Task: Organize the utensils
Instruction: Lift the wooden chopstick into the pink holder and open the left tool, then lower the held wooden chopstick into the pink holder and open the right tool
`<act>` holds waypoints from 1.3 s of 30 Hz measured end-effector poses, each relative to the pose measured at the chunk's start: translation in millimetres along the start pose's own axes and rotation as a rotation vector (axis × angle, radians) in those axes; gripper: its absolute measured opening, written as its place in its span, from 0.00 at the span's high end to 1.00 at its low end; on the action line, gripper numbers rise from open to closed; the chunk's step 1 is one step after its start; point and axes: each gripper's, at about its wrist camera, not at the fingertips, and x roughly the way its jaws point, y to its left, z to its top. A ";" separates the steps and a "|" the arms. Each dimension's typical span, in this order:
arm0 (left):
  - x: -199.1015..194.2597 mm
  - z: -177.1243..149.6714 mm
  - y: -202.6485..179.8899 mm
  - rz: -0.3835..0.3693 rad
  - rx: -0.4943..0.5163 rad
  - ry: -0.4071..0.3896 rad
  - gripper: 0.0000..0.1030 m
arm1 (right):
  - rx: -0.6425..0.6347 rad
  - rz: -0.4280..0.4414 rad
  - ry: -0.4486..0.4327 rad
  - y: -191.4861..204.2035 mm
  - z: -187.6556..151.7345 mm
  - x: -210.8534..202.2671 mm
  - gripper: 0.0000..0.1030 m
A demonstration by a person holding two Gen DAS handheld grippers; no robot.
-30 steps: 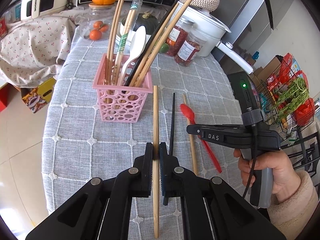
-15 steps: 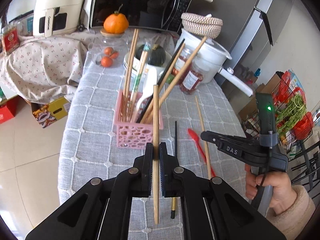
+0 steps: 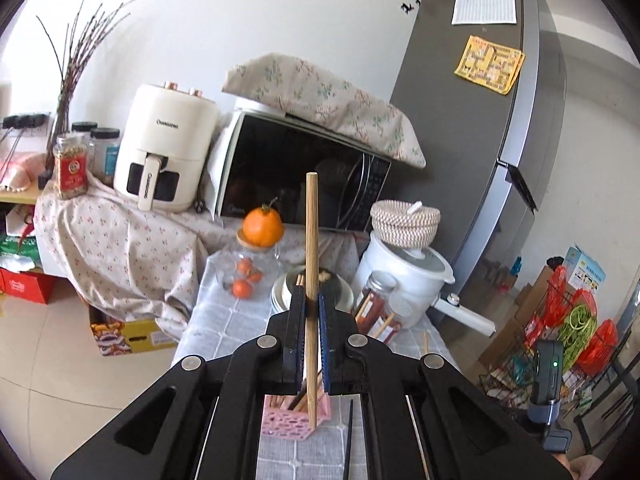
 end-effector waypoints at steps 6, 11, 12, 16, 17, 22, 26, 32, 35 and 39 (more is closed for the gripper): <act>23.9 -4.5 -5.1 0.026 0.017 -0.051 0.94 | 0.009 0.001 -0.013 -1.5 -0.3 -1.7 0.94; 57.6 -18.5 -10.4 0.039 0.060 0.031 0.94 | 0.008 -0.001 -0.027 -2.0 -0.3 -3.5 0.94; 65.3 -21.9 -11.2 0.044 0.070 0.059 0.94 | 0.006 -0.002 -0.031 -1.6 -0.3 -4.1 0.94; 90.5 -33.5 -9.4 0.039 0.074 0.144 0.94 | 0.008 -0.002 -0.059 -0.1 0.0 -7.8 0.94; 95.9 -35.8 -8.0 0.030 0.067 0.162 0.94 | 0.009 0.000 -0.069 1.0 0.2 -9.5 0.94; 115.6 -44.8 -1.7 0.008 0.038 0.242 0.90 | 0.010 0.013 -0.135 10.5 0.6 -21.2 0.94; 111.0 -41.9 3.9 0.036 0.009 0.263 0.51 | 0.009 0.021 -0.203 23.7 1.7 -36.8 0.94; 85.9 -38.4 15.6 0.132 0.025 0.354 0.47 | -0.046 0.026 -0.333 60.5 7.0 -59.1 0.94; 73.1 -42.5 29.6 0.176 0.021 0.408 0.46 | -0.066 0.041 -0.387 84.0 9.9 -58.9 0.94; 63.7 -48.4 53.2 0.194 -0.012 0.471 0.44 | -0.108 0.036 -0.442 117.6 15.6 -45.3 0.94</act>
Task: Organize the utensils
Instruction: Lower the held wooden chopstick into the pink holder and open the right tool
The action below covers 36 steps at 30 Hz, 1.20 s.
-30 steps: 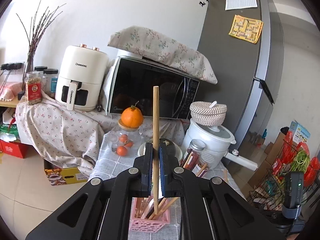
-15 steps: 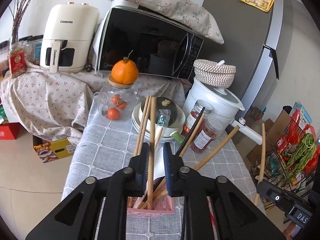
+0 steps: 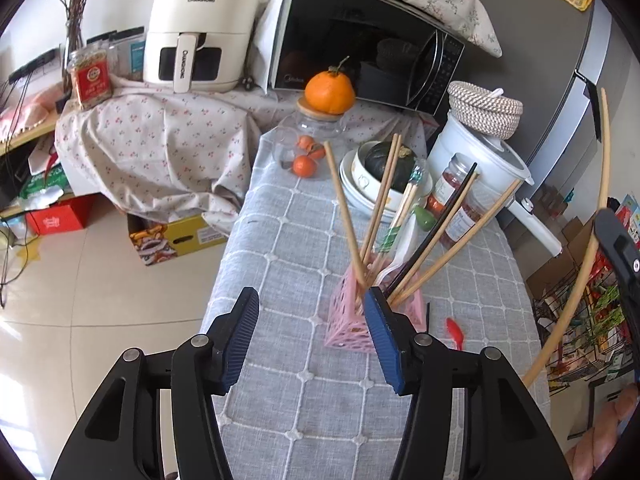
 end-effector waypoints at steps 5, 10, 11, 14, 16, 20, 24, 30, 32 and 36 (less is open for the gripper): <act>0.5 -7.2 20.2 0.004 -0.015 0.044 0.43 | -0.065 -0.047 -0.073 30.4 -0.9 32.9 0.93; 6.1 -9.5 32.0 0.000 -0.030 0.077 0.43 | -0.164 -0.138 -0.144 48.6 -11.2 68.0 0.93; 7.6 -10.2 32.5 0.001 -0.026 0.084 0.43 | -0.172 -0.152 -0.152 49.4 -14.2 74.0 0.93; 12.1 -12.2 32.8 0.006 -0.009 0.101 0.43 | -0.204 -0.195 -0.170 52.6 -23.0 90.4 0.93; 14.5 -13.4 32.2 0.012 0.001 0.110 0.43 | -0.223 -0.224 -0.175 52.4 -29.7 99.0 0.93; 18.5 -13.0 33.3 0.023 0.004 0.116 0.43 | -0.244 -0.275 -0.174 47.7 -45.7 109.6 0.93; 20.4 -12.2 36.1 0.041 -0.006 0.115 0.43 | -0.215 -0.286 -0.168 39.6 -55.8 105.6 0.92; 19.9 -12.2 32.3 0.050 0.001 0.109 0.42 | -0.177 -0.241 -0.181 36.0 -46.1 72.4 0.64; 18.6 -13.1 28.2 0.053 0.013 0.102 0.39 | -0.164 -0.226 -0.169 34.2 -39.4 59.5 0.62; 15.2 -16.8 17.5 0.054 0.042 0.091 0.35 | -0.149 -0.202 -0.119 20.8 -27.8 32.9 0.50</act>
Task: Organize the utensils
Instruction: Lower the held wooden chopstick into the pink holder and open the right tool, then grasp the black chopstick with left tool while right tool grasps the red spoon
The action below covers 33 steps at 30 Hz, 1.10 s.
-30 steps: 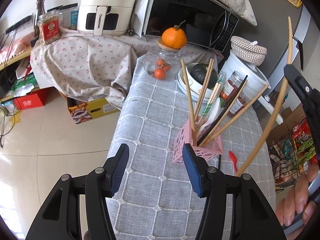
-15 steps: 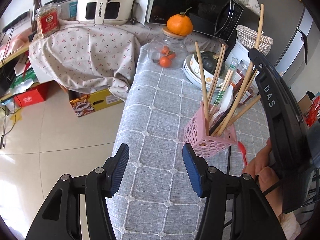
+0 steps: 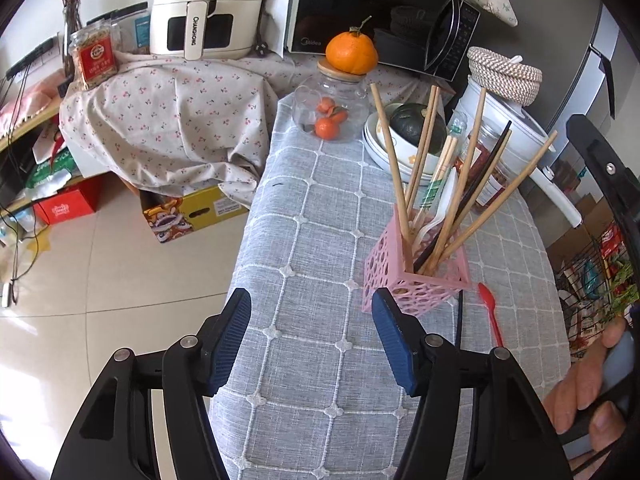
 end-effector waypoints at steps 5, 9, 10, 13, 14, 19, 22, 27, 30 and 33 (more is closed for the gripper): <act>0.3 -7.2 -14.6 -0.012 0.028 0.007 0.31 | -0.004 -0.014 0.101 -35.6 2.2 -20.3 0.39; 6.0 -13.5 -29.1 -0.025 0.056 0.033 0.29 | -0.021 -0.068 0.180 -64.0 -4.7 -30.6 0.32; 7.4 -15.1 -33.2 -0.026 0.065 0.039 0.28 | -0.022 -0.077 0.205 -71.0 -7.4 -31.4 0.31; 13.0 -20.8 -45.0 -0.023 0.091 0.057 0.28 | -0.011 -0.097 0.286 -91.8 -17.7 -32.4 0.28; 15.2 -22.6 -49.2 -0.022 0.100 0.065 0.28 | -0.004 -0.103 0.309 -98.4 -21.6 -32.2 0.27; 28.2 -33.0 -67.4 -0.026 0.143 0.114 0.28 | 0.052 -0.119 0.435 -126.8 -40.6 -20.1 0.24; 36.9 -39.5 -75.7 -0.033 0.160 0.146 0.27 | 0.060 -0.107 0.511 -135.3 -52.0 -7.2 0.23; 48.0 -44.5 -86.0 -0.027 0.192 0.178 0.27 | 0.030 -0.080 0.643 -141.1 -70.5 21.1 0.23; 52.5 -45.5 -89.8 -0.026 0.198 0.189 0.27 | 0.022 -0.063 0.721 -143.5 -82.8 38.7 0.23; 55.8 -45.8 -93.1 -0.025 0.205 0.198 0.27 | 0.025 -0.055 0.798 -146.9 -95.7 57.5 0.23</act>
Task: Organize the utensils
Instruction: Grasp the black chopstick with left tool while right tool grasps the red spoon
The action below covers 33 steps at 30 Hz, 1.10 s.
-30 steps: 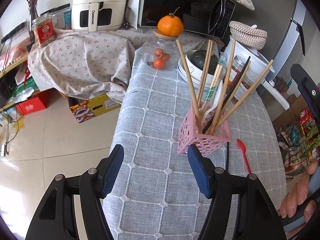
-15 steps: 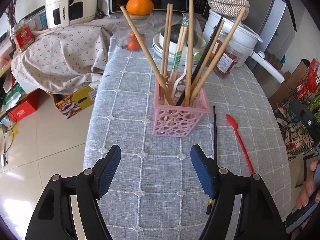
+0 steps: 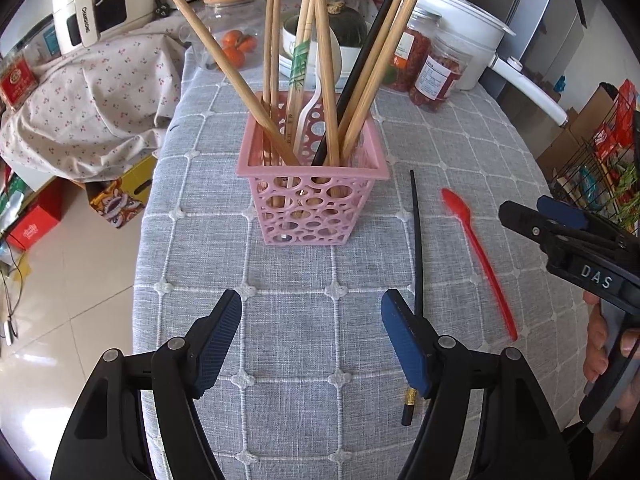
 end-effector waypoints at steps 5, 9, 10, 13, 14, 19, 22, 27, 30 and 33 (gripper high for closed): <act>6.9 0.8 -4.1 0.010 0.015 0.019 0.27 | 0.039 0.011 0.110 -12.0 8.2 34.0 0.23; 11.3 -0.3 -7.7 0.017 0.030 0.031 0.27 | 0.056 0.008 0.162 -21.3 12.5 55.8 0.23; 12.1 -0.3 -8.4 0.018 0.034 0.033 0.27 | 0.062 0.011 0.167 -23.1 13.6 59.8 0.23; 14.5 -1.1 -12.2 0.022 0.048 0.038 0.27 | 0.064 0.021 0.179 -25.7 15.3 70.2 0.29; 15.2 -1.3 -13.4 0.023 0.055 0.039 0.27 | 0.062 0.025 0.180 -25.9 15.7 73.0 0.34; 17.8 -3.6 -24.0 0.033 0.090 0.041 0.27 | 0.005 0.012 0.162 -16.6 16.0 80.4 0.58; 18.4 -6.6 -33.3 0.042 0.126 0.039 0.27 | -0.013 0.013 0.161 -16.3 17.8 80.0 0.72; 16.8 -11.5 -53.6 0.020 0.188 0.031 0.27 | 0.043 0.014 0.189 -34.4 13.4 68.5 0.72; 14.8 -13.1 -73.8 0.008 0.245 0.019 0.28 | 0.067 0.017 0.196 -48.9 8.4 53.8 0.72; 15.4 -11.5 -95.4 0.003 0.301 0.008 0.38 | 0.083 0.023 0.189 -64.5 2.6 38.5 0.72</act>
